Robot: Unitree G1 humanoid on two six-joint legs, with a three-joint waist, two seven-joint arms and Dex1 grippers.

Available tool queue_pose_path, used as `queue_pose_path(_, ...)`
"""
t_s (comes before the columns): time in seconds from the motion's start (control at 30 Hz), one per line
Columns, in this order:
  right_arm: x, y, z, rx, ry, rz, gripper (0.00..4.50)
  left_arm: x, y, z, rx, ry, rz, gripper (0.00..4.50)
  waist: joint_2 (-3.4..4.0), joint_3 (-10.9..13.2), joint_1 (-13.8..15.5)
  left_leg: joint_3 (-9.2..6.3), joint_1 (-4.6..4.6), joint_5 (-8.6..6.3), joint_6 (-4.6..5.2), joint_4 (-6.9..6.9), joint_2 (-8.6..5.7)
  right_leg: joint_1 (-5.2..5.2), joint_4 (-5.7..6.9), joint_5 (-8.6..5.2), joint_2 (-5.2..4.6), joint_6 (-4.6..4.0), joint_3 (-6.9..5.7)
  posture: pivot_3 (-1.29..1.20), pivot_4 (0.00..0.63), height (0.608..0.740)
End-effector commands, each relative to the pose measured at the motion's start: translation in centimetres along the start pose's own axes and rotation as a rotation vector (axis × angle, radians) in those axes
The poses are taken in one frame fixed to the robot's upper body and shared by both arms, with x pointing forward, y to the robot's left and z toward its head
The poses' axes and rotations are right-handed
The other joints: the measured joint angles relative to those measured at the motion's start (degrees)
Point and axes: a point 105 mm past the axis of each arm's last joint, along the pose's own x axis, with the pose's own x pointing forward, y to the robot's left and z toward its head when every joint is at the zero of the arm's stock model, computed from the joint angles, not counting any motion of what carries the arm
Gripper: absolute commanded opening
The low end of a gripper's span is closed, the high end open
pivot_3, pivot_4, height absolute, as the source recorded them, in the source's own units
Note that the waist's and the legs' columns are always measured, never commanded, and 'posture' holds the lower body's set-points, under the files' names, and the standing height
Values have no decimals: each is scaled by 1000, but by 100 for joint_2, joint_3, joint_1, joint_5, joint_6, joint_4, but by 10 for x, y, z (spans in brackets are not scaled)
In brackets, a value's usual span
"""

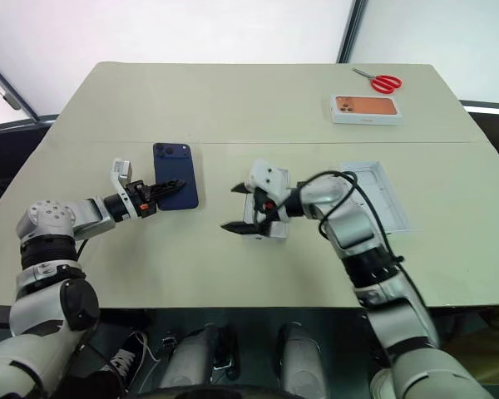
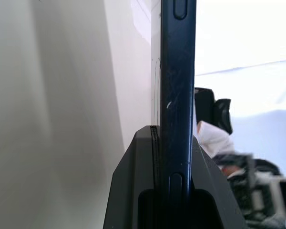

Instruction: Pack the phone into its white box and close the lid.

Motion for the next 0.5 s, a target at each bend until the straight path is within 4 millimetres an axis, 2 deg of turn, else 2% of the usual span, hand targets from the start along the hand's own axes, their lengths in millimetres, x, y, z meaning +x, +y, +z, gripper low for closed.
queue_pose_path(0.03,-9,10,1,-106,41,28,4444,0,-26,11,45,-54,-85,0,-10,6,-6,0,0,0,0,0,1,0,0,0,1,0,0,0,150,738)
queue_pose_path(0.27,-19,7,-19,-130,157,19,4444,9,-36,2,46,-39,-104,0,-16,10,7,1,1,1,-1,1,3,0,0,0,1,0,0,0,150,738)
queue_pose_path(0.37,-22,7,-30,-136,208,19,3074,12,-39,-1,58,-35,-98,0,-17,10,43,1,1,2,-1,3,1,2,0,0,0,0,0,0,150,738)
queue_pose_path(0.47,-23,7,-31,-122,202,14,1589,13,-40,-4,79,-25,-86,0,-18,11,106,2,1,1,-2,5,1,2,-1,0,-1,0,0,0,150,738)
queue_pose_path(0.5,-23,6,-32,-124,204,10,1589,13,-40,-5,79,-23,-84,0,-18,11,112,2,2,-3,-10,5,1,2,-1,0,-2,0,0,0,150,738)
